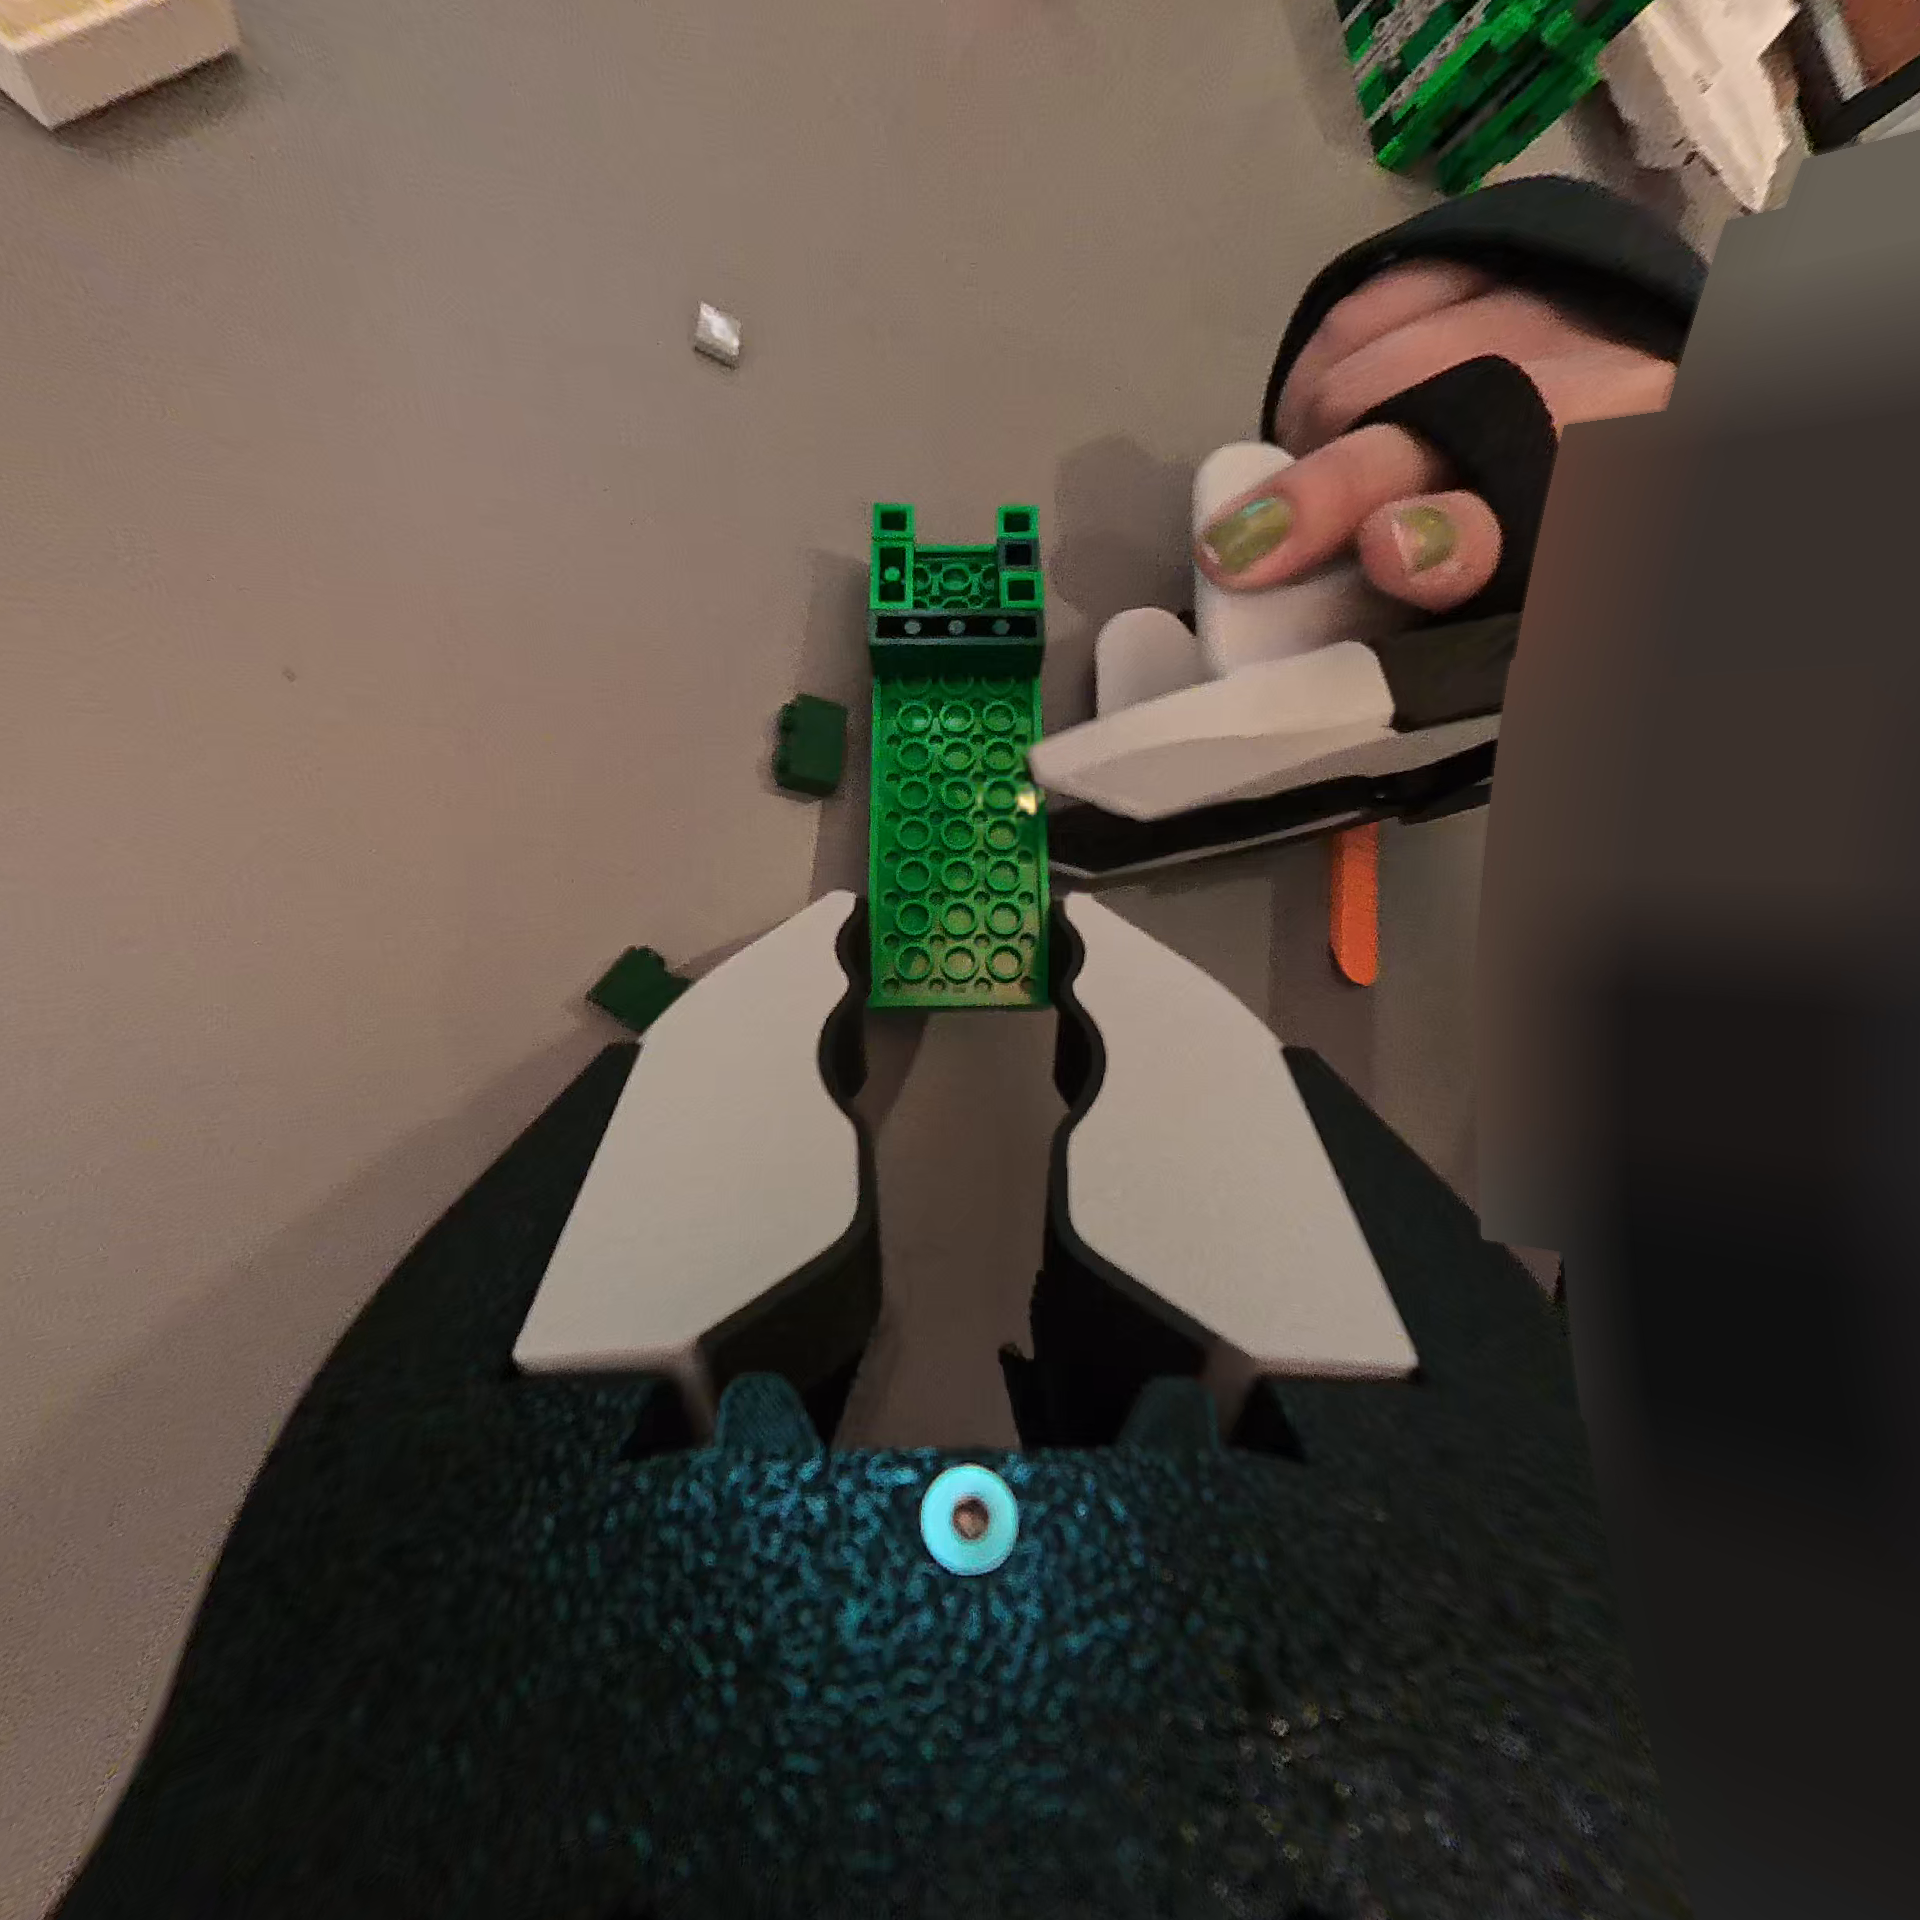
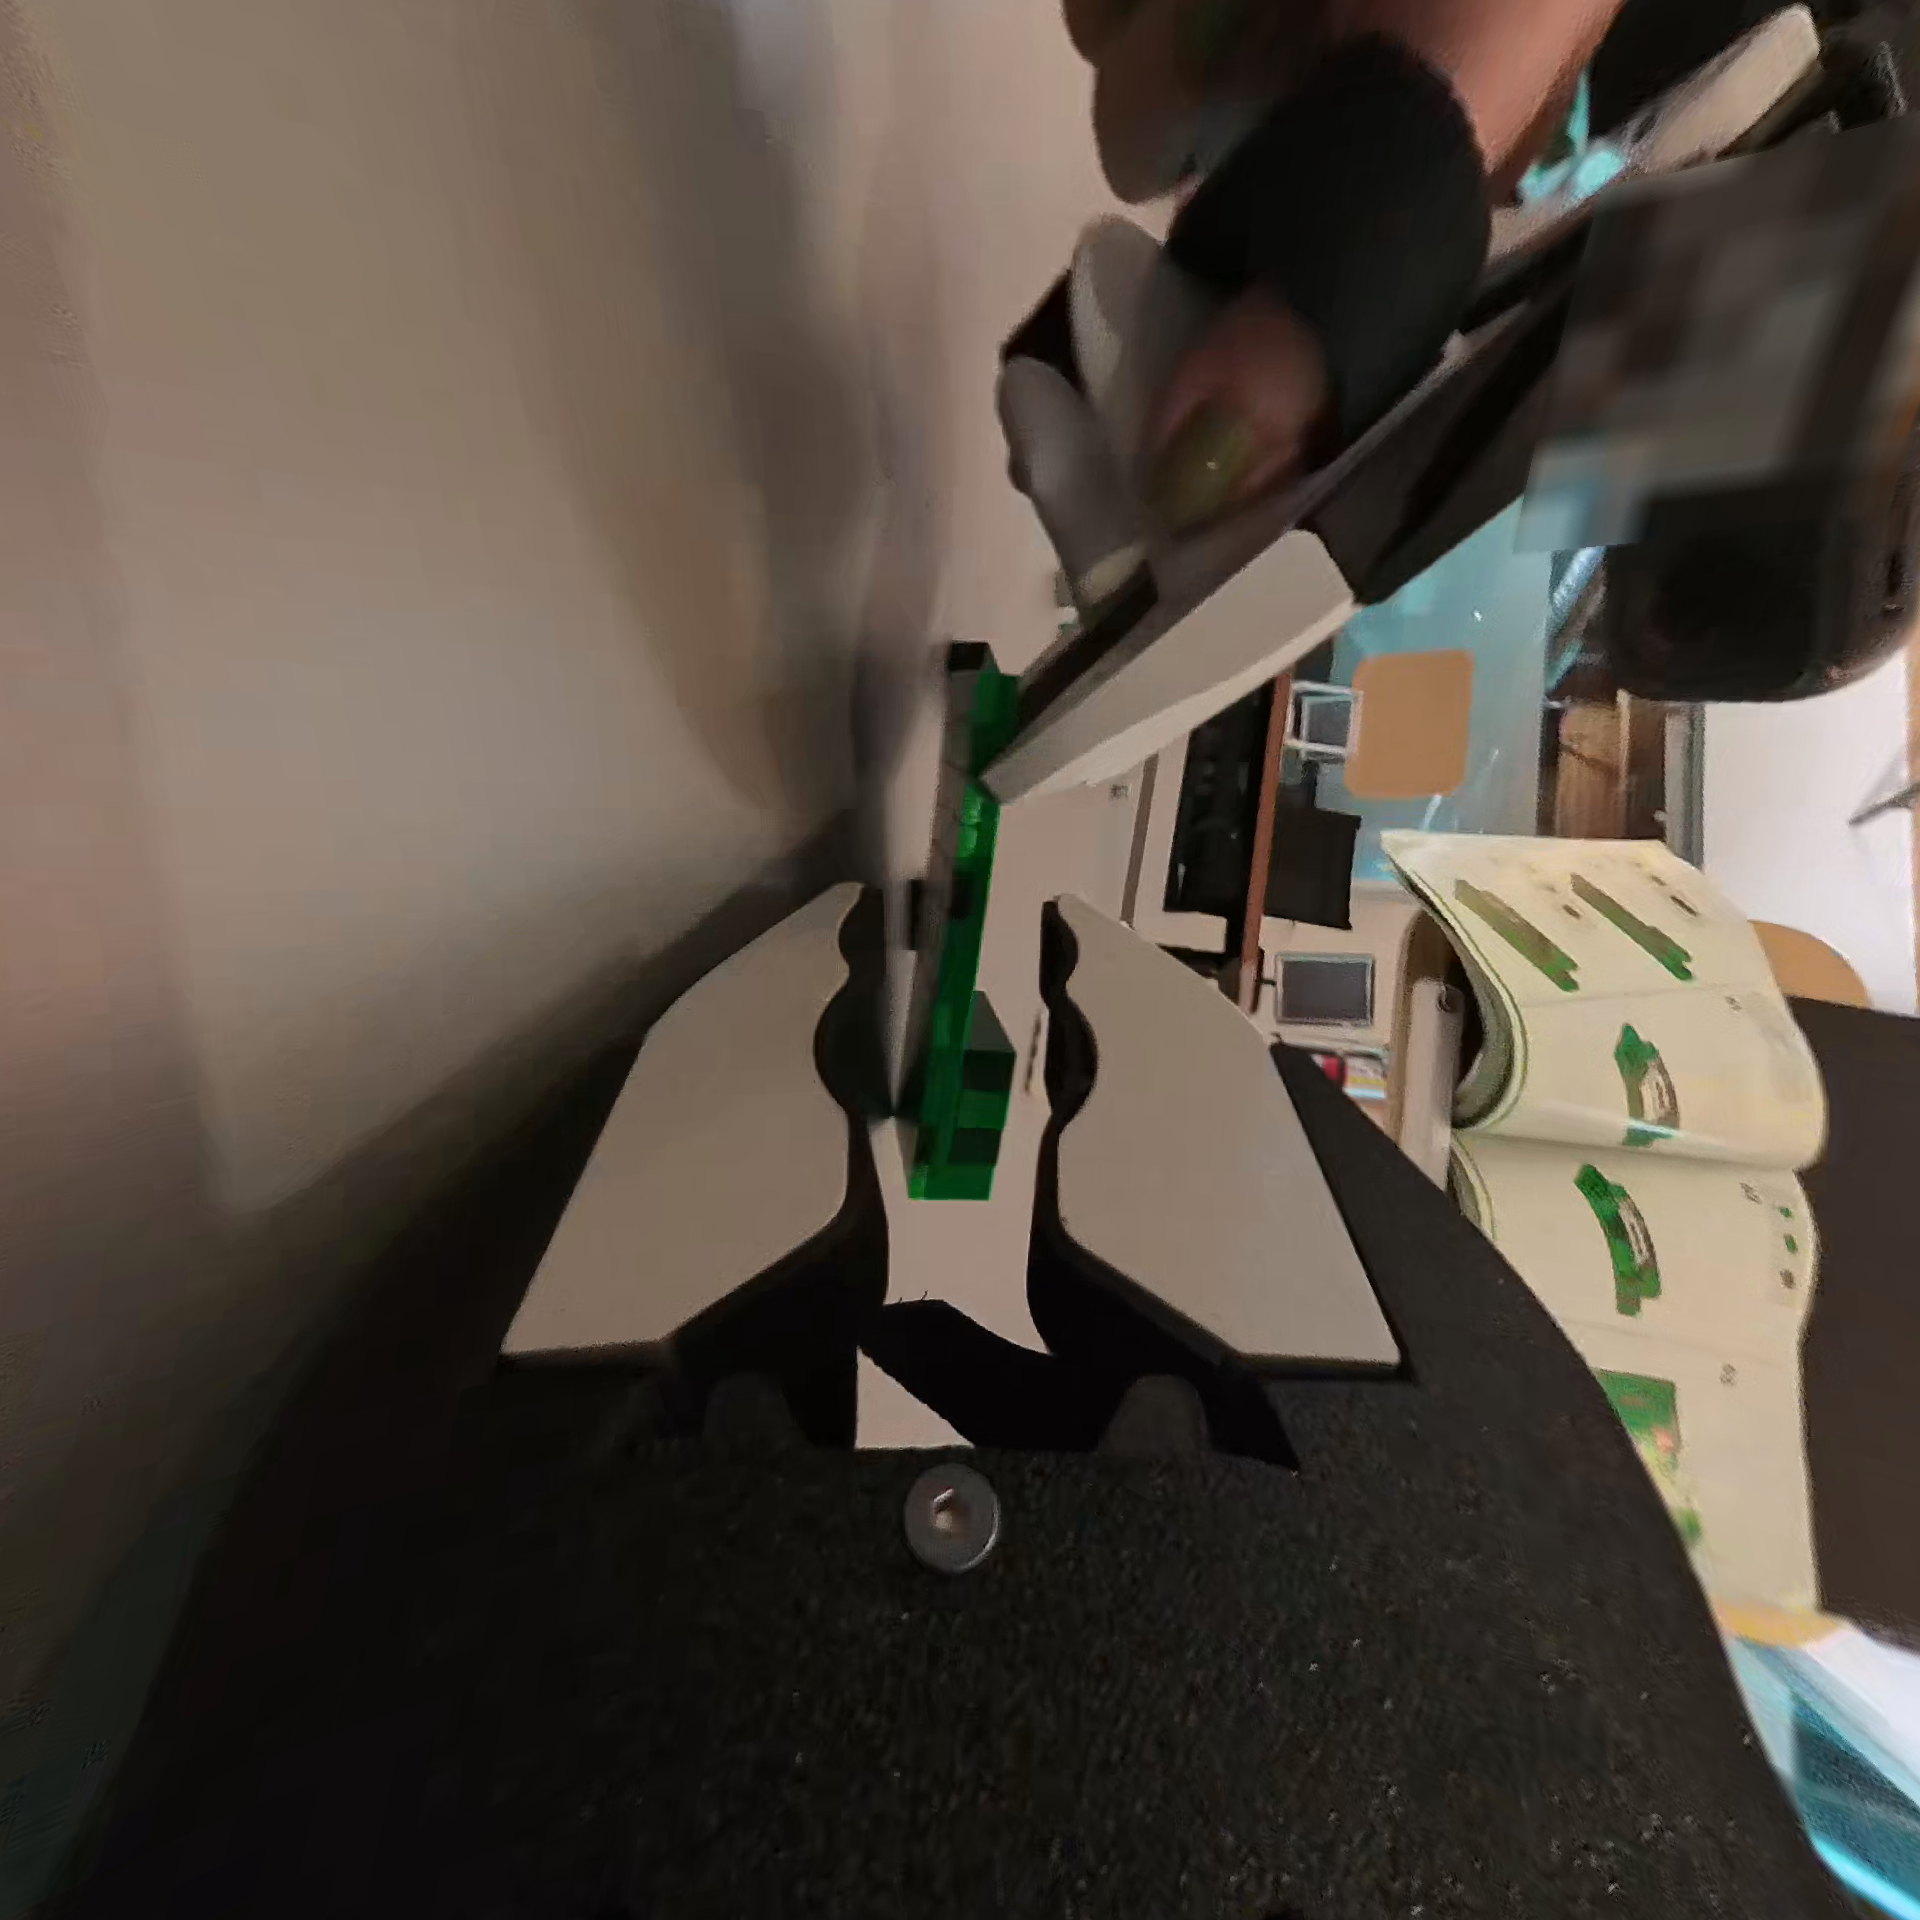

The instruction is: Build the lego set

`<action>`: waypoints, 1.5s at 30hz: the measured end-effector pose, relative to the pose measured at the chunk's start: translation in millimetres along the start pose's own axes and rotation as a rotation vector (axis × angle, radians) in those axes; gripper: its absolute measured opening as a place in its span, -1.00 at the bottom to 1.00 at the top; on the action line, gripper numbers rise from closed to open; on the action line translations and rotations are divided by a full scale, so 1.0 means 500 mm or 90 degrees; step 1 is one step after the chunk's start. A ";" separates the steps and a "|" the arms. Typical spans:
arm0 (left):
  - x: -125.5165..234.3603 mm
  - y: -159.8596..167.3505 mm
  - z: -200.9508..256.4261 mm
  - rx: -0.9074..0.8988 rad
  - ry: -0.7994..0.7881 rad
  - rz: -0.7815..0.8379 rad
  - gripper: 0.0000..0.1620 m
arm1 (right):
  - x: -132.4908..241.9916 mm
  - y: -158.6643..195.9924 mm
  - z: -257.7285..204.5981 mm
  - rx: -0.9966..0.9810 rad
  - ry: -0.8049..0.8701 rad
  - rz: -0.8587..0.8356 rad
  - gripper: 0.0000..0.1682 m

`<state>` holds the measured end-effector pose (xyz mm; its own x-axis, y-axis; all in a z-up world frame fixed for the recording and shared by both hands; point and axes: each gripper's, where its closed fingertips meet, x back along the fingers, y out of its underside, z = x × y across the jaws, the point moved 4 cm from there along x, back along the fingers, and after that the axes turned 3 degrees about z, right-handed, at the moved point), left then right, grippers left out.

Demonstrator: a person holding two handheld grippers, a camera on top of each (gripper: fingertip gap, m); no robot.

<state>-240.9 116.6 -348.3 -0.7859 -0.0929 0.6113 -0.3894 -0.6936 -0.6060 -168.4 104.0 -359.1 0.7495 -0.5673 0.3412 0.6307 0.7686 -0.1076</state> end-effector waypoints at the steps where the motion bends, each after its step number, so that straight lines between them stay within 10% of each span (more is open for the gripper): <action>1: -0.001 0.003 -0.001 0.003 0.005 -0.003 -0.60 | -0.008 0.001 0.001 0.001 0.002 -0.010 -0.69; 6: -0.003 0.009 0.004 -0.028 -0.002 0.005 -0.59 | -0.022 0.001 -0.006 0.027 0.006 -0.039 -0.93; 11: 0.039 0.004 0.038 -0.093 -0.113 0.149 -0.13 | -0.001 0.004 0.028 0.015 0.090 -0.039 -0.92; 20: 0.043 0.028 0.077 -0.091 -0.220 0.359 -0.14 | 0.023 -0.022 0.051 0.002 0.167 -0.027 -0.93; 33: 0.029 0.028 0.095 -0.127 -0.190 0.382 -0.55 | 0.034 -0.048 0.054 -0.011 0.183 0.026 -0.92; 39: 0.086 0.041 0.069 -0.132 -0.268 0.422 -0.56 | 0.083 -0.033 0.100 -0.150 0.237 0.138 -0.61; 45: 0.162 0.074 0.030 -0.127 -0.322 0.472 -0.56 | 0.040 0.052 0.070 -0.409 -0.077 0.207 -0.71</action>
<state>-311.8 72.7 -313.3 -0.5821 -0.7987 0.1526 0.0179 -0.2003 -0.9796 -144.0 122.9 -322.5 0.9153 -0.2744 0.2950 0.4009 0.5470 -0.7349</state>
